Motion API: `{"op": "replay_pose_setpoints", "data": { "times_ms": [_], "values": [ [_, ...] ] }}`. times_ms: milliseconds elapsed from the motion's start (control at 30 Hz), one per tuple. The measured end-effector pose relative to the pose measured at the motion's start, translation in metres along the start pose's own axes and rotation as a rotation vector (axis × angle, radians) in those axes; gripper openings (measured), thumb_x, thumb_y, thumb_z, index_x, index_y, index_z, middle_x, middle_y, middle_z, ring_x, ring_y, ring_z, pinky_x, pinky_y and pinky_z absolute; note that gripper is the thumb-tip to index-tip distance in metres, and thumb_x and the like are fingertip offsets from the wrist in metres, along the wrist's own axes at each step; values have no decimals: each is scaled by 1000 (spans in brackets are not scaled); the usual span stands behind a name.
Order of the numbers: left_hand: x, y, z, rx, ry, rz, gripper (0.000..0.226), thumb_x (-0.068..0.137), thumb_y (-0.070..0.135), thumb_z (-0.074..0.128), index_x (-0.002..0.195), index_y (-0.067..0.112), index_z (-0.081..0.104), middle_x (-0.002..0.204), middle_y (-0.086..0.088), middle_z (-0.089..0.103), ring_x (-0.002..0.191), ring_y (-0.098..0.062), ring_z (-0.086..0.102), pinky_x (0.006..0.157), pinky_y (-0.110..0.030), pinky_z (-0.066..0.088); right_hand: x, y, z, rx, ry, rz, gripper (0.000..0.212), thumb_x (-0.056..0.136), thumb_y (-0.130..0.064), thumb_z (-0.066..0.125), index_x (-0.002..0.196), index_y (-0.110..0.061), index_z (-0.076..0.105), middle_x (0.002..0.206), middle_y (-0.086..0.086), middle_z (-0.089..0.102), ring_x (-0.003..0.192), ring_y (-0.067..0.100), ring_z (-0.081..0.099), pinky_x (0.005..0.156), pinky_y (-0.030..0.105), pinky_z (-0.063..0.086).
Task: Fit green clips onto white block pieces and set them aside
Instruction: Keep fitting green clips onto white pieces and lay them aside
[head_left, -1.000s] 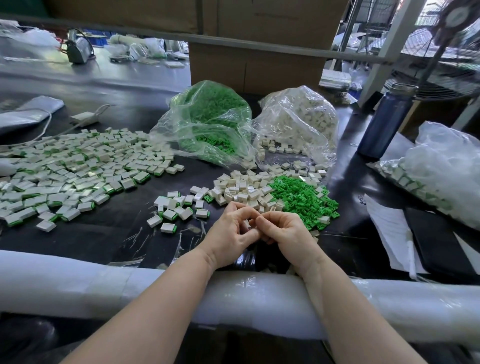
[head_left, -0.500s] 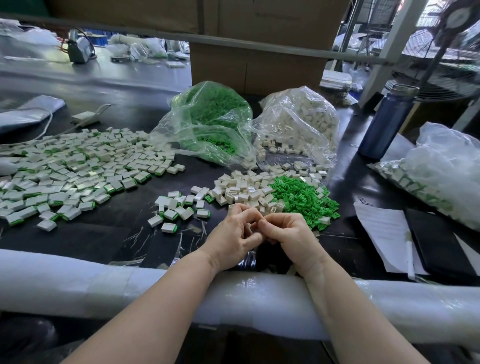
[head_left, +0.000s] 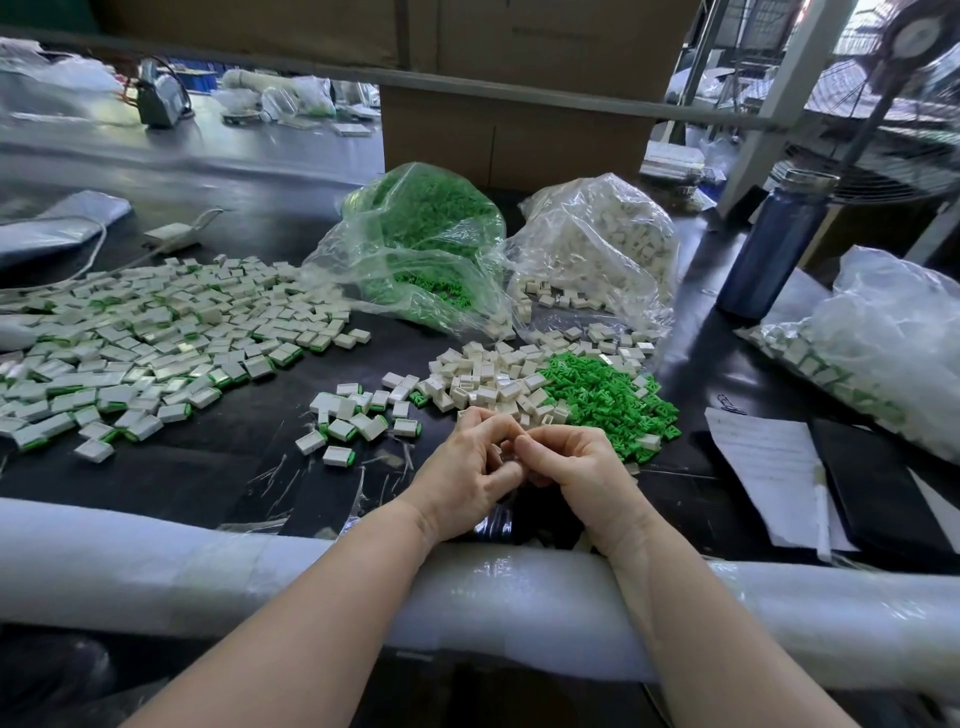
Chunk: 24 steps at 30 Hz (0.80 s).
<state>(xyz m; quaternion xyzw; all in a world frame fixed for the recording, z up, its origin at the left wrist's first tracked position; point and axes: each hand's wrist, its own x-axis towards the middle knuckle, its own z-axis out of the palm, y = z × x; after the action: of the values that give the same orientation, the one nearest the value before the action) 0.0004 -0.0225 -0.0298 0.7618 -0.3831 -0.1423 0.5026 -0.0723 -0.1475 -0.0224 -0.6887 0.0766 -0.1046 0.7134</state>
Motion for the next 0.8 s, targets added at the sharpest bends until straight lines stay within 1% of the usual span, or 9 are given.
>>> {"op": "replay_pose_setpoints", "data": {
  "times_ms": [133,233,267,367,500,700,800],
  "values": [
    [-1,0,0,9,-12,0,28,83,6,58,78,33,52,101,2,43,71,-13,48,77,-29,47,0,-1,0,-38,-2,1,15,87,-1,58,77,-1,70,57,1,62,49,4,53,50,14,43],
    [-1,0,0,32,-15,7,30,82,6,59,77,35,51,100,4,42,71,-13,47,77,-30,47,0,0,0,-44,33,22,16,85,0,59,74,-2,70,63,11,61,55,12,53,55,21,44],
    [-1,1,0,37,-16,7,31,82,6,59,77,35,50,100,4,42,71,-14,47,78,-30,47,0,1,0,-46,39,28,15,85,1,59,74,-1,70,65,12,61,56,14,53,56,23,43],
    [-1,1,0,45,-19,9,31,82,7,58,76,36,50,101,4,42,72,-13,47,78,-32,48,0,1,0,-51,45,36,13,85,1,59,76,3,69,60,10,60,51,10,52,51,19,43],
    [-2,2,0,57,-21,13,29,82,8,58,77,35,50,103,2,43,73,-13,48,80,-33,48,0,1,0,-35,55,41,13,84,2,59,75,4,68,55,5,60,47,7,52,48,16,43],
    [-2,2,0,66,-28,11,24,82,9,58,80,32,52,103,1,43,73,-14,49,81,-37,50,1,2,-1,-48,61,38,13,84,0,60,75,4,69,59,10,59,49,10,51,50,19,42],
    [-2,2,0,71,-32,2,22,83,10,58,81,32,52,103,0,44,74,-15,49,82,-39,50,1,2,-1,-45,55,34,15,84,0,60,73,1,70,57,7,60,49,8,52,49,18,43]
  ]
}}
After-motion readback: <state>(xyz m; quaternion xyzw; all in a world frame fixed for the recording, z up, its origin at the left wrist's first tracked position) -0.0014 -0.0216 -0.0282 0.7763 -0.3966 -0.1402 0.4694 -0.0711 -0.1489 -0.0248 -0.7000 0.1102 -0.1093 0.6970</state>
